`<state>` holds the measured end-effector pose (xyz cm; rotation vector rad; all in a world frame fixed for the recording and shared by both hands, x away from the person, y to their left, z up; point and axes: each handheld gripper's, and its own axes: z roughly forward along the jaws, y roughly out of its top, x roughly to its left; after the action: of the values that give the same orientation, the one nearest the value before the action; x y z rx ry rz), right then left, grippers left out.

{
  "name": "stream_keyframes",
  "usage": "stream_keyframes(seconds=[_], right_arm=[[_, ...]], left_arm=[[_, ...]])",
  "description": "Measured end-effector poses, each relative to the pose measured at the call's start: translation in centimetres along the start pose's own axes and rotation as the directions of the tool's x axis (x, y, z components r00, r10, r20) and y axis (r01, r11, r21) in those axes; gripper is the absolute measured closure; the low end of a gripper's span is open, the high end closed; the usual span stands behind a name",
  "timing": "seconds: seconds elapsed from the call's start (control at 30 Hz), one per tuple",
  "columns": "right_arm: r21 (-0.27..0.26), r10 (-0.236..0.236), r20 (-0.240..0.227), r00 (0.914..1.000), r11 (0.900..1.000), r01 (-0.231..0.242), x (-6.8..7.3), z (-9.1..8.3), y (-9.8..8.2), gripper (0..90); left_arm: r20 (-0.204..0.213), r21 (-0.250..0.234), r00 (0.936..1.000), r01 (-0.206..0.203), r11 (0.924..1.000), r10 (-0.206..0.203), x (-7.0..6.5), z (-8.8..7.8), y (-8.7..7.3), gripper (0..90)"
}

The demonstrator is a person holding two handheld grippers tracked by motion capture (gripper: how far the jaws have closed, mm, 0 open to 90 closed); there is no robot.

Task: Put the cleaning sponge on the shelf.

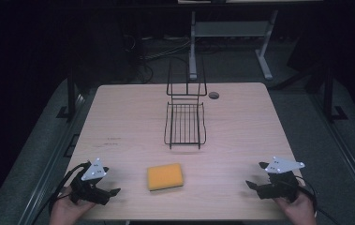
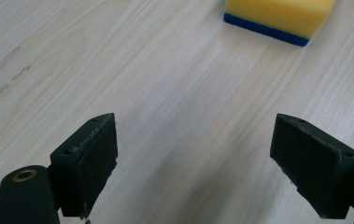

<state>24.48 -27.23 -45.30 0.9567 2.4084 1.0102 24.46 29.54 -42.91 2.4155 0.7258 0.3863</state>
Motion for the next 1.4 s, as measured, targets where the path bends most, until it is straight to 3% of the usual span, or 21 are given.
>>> stream_keyframes(seconds=[0.2, 0.43, 0.57, 1.13, 1.4], right_arm=[[0.012, 0.000, -0.004, 1.0000, 1.000, 0.000, 0.0, 0.0, -0.1, 15.8], [0.003, -0.005, -0.008, 1.0000, 1.000, 0.005, -0.1, 0.2, 0.2, 15.8], [0.004, -0.011, -0.002, 0.9999, 1.000, 0.011, 0.0, 0.1, 0.2, 15.8], [0.011, -0.024, -0.019, 0.9995, 1.000, 0.024, 0.4, 0.2, 0.4, 15.8], [0.007, -0.051, -0.027, 0.9983, 0.999, 0.051, 0.9, 0.2, 0.8, 15.9]], left_arm=[[0.047, 0.008, 0.9986, -0.024, 0.9997, 0.023, -0.1, 0.4, 0.3, 14.5], [0.069, -0.012, 0.9965, -0.045, 0.9989, 0.046, 0.0, 0.5, 1.0, 14.5], [0.098, 0.007, 0.9932, -0.064, 0.9979, 0.063, -0.1, 0.9, 1.6, 14.5], [0.119, 0.009, 0.9867, -0.113, 0.9936, 0.111, -0.3, 0.8, 3.2, 14.5], [0.125, 0.018, 0.9824, -0.142, 0.9897, 0.139, -0.6, 0.8, 4.3, 14.5]])
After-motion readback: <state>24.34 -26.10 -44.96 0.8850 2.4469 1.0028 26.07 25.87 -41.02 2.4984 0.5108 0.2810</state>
